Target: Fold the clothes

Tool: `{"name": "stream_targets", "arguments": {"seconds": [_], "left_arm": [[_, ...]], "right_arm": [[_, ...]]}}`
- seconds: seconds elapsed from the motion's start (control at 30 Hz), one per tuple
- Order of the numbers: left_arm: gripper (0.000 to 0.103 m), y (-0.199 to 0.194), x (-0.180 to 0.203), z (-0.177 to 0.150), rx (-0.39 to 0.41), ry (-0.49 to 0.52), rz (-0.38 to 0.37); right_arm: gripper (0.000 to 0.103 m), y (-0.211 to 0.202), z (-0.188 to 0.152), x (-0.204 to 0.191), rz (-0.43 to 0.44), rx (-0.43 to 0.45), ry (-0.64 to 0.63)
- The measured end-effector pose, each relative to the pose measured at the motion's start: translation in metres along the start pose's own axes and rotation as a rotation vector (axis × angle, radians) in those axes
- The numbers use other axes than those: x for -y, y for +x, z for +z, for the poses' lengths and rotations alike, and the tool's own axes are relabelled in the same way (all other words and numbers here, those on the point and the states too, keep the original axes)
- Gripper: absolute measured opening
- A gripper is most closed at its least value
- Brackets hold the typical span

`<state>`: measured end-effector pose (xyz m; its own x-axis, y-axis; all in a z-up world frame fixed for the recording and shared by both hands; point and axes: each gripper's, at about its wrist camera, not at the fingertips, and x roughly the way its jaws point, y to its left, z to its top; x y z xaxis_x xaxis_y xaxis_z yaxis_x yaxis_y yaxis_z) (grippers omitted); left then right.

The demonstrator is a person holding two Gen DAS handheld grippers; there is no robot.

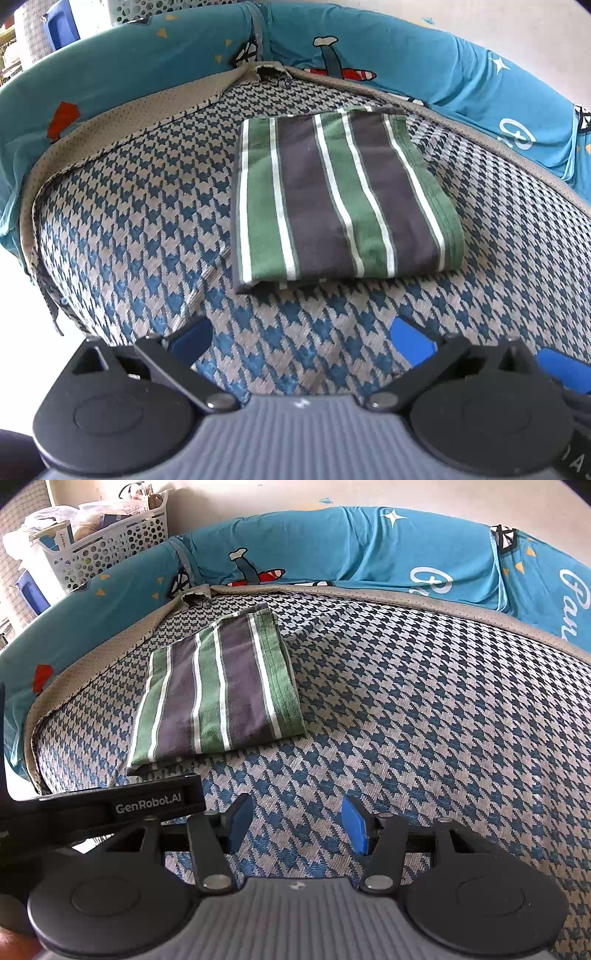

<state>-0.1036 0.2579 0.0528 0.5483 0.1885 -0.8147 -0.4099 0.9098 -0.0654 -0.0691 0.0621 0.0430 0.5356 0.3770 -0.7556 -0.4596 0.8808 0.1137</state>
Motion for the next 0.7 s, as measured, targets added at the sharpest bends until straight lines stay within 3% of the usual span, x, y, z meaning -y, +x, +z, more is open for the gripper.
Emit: {"name": "stream_targets", "arguments": {"seconds": [0.33, 0.7], "left_arm": [[0.103, 0.005, -0.003, -0.004, -0.036, -0.029, -0.005], [0.103, 0.007, 0.008, -0.006, -0.032, 0.002, 0.014]], "right_arm": [[0.052, 0.000, 0.000, 0.003, -0.001, 0.000, -0.002], [0.052, -0.004, -0.001, 0.012, -0.012, 0.005, 0.007]]}}
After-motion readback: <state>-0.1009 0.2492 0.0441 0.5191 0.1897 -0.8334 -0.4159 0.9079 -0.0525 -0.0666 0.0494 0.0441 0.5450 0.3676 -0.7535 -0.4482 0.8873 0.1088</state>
